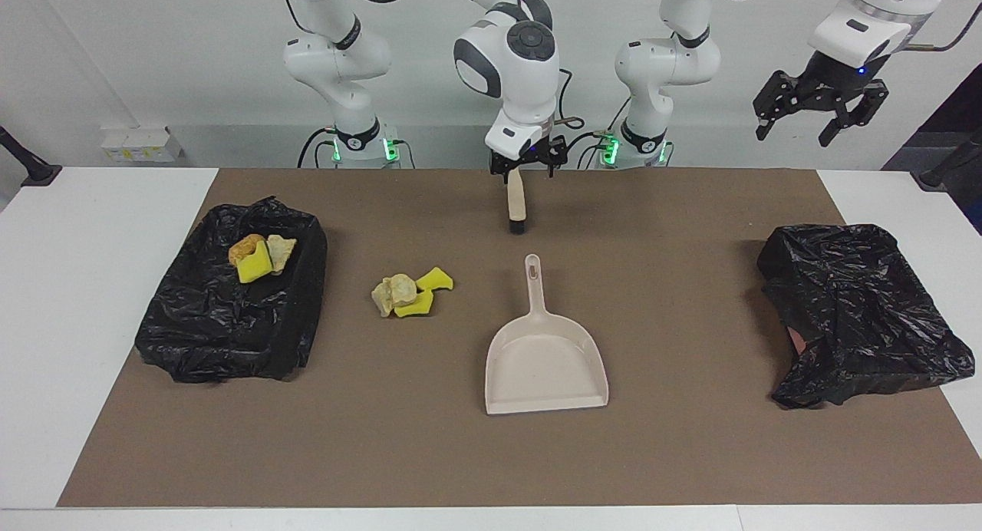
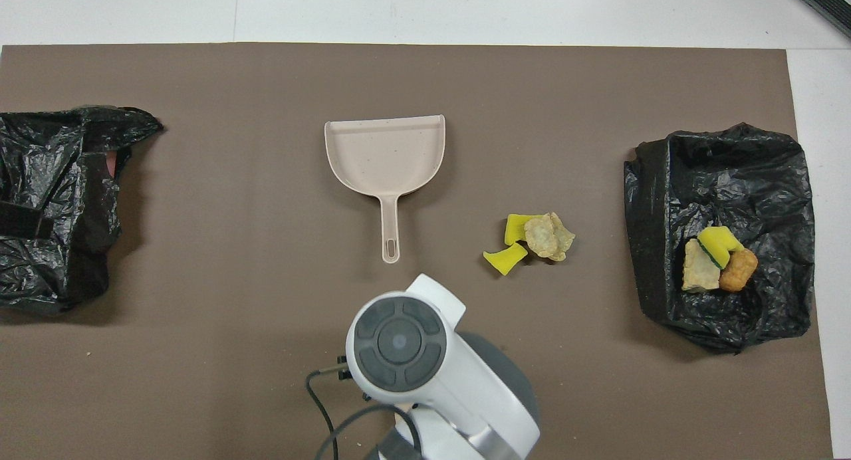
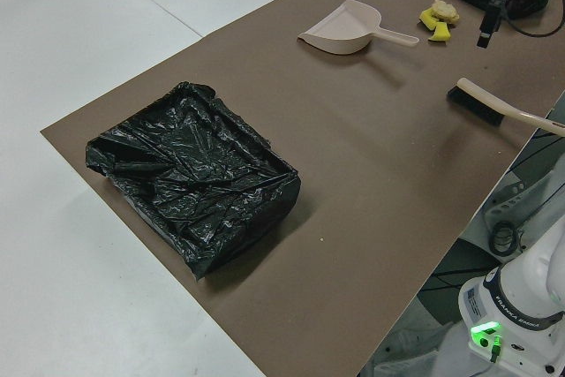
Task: Sweep and dump trash in bin
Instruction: 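Grasp the dustpan handle with the left gripper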
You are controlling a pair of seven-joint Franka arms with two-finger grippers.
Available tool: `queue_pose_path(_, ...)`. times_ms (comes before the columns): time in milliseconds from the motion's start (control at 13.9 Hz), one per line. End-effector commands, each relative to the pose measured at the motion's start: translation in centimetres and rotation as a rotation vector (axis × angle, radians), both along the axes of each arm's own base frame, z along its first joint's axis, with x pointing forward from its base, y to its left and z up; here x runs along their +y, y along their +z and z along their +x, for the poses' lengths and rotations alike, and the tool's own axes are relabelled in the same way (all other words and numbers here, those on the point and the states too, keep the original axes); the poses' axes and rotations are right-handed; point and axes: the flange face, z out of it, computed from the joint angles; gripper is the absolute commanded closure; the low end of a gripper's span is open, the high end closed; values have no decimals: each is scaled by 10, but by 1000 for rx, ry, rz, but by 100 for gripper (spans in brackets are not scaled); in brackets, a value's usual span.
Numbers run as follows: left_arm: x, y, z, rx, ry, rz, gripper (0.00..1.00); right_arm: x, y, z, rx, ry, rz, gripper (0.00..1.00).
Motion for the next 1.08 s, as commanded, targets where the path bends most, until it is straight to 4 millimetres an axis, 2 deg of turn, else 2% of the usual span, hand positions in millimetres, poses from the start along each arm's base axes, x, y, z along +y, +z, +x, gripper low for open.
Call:
queue_pose_path(0, -9, -15, 9, -43, -19, -20, 0, -30, -19, -58, 6, 11, 21, 0)
queue_pose_path(72, -23, -25, 13, -47, -42, -21, 0, -35, -23, -70, 2, 12, 44, 0)
queue_pose_path(216, -51, -49, 17, -50, -66, -24, 0, -27, -44, -94, -2, 24, 67, 0)
queue_pose_path(288, -74, -64, 19, -48, -56, -27, 0, -29, -60, -100, -13, 22, 64, 0)
queue_pose_path(433, -124, -102, 26, -49, -35, -24, 0, -24, -78, -111, -24, 29, 66, 0)
queue_pose_path(577, -157, -132, 25, -59, -34, -30, 0, -24, -95, -127, -30, 46, 49, 0)
queue_pose_path(721, -209, -174, 25, -40, -10, -31, 0, -24, -100, -130, -23, 48, 45, 0)
queue_pose_path(938, -277, -254, 27, -15, -20, -12, 0, -12, -112, -144, -26, 41, 55, 0)
queue_pose_path(1010, -289, -269, 32, -46, 11, -13, 0, -12, -116, -143, -19, 40, 58, 2)
